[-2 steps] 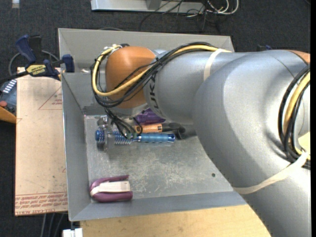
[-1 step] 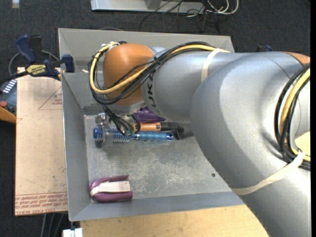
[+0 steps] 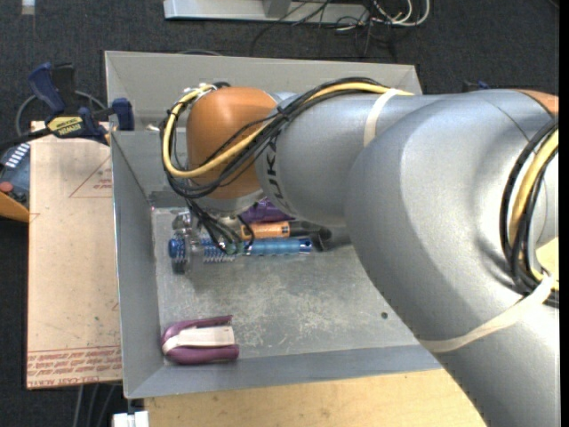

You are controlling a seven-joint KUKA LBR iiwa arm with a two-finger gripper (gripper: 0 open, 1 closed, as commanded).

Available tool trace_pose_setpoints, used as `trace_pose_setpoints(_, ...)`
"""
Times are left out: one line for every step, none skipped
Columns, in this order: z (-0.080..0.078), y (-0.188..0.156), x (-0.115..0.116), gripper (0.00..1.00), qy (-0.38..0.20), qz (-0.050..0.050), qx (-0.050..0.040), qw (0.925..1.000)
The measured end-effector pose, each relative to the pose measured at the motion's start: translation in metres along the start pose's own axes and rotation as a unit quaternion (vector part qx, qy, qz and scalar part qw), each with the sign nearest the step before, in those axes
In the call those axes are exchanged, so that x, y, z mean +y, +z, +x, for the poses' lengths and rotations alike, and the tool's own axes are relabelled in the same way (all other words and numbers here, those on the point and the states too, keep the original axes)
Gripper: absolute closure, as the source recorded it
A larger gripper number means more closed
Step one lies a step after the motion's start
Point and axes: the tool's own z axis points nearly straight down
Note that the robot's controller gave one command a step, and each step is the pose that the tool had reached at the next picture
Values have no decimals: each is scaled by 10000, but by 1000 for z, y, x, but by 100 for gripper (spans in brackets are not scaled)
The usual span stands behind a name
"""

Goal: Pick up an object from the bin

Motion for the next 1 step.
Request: trace_pose_setpoints(-16,-47,-6,100,27,-6,-4,10000)
